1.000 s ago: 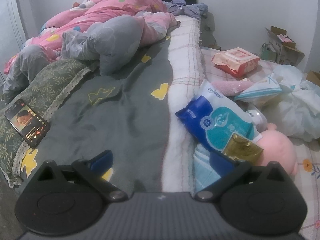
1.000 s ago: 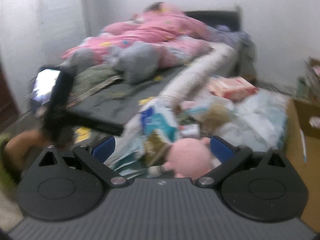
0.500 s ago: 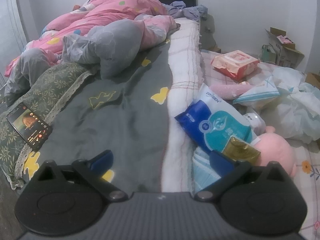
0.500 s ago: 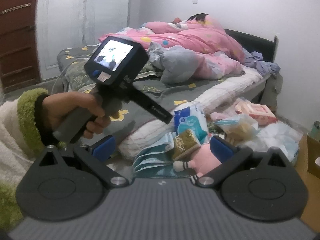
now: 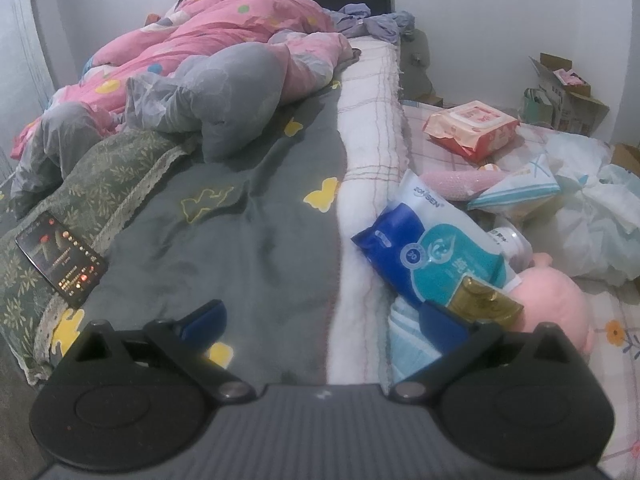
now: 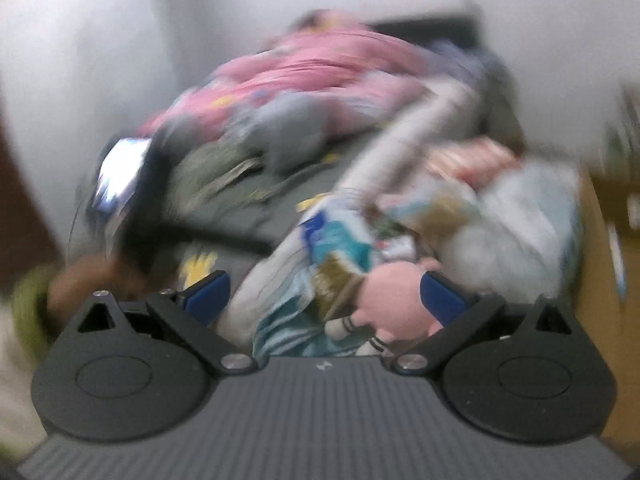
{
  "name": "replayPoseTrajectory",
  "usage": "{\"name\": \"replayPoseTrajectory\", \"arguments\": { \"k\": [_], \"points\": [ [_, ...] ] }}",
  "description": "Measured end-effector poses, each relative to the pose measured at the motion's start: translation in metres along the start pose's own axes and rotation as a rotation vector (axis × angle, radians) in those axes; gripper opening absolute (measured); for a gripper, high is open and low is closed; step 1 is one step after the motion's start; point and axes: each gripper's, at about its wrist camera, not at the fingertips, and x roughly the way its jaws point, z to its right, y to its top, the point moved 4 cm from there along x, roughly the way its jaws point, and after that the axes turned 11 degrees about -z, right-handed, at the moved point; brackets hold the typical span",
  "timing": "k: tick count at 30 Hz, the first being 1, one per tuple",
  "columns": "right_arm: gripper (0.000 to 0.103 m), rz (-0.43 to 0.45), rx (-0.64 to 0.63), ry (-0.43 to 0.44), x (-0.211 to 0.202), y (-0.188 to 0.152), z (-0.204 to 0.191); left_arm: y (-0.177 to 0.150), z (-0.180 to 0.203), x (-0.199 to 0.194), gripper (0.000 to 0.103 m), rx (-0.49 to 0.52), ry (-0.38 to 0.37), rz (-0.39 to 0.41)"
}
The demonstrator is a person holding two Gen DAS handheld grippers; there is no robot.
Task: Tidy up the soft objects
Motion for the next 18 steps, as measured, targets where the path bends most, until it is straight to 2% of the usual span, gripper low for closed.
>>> {"name": "replayPoseTrajectory", "arguments": {
  "k": [1, 2, 4, 6, 13, 18],
  "points": [
    [0.102, 0.002, 0.057, -0.005, 0.000, 0.003, 0.011, 0.001, 0.001, 0.000, 0.103, 0.003, 0.005, 0.002],
    [0.102, 0.008, 0.112, -0.045, 0.001, 0.007, 0.023, 0.001, 0.000, -0.001, 0.103, 0.004, 0.010, 0.005],
    [0.102, 0.031, 0.149, -0.131, 0.001, 0.010, 0.036, 0.002, 0.000, -0.002, 0.103, 0.006, 0.020, 0.007],
    [0.102, 0.050, 0.177, -0.178, 0.002, 0.012, 0.046, 0.002, 0.001, -0.002, 0.103, 0.007, 0.026, 0.006],
    [0.102, 0.060, 0.211, -0.267, 0.018, 0.018, 0.060, 0.002, 0.005, 0.001, 0.103, 0.022, 0.065, -0.001],
    [0.102, 0.039, 0.199, -0.262, 0.028, 0.020, 0.060, 0.001, 0.003, 0.005, 0.103, 0.026, 0.135, 0.007]
  ]
}}
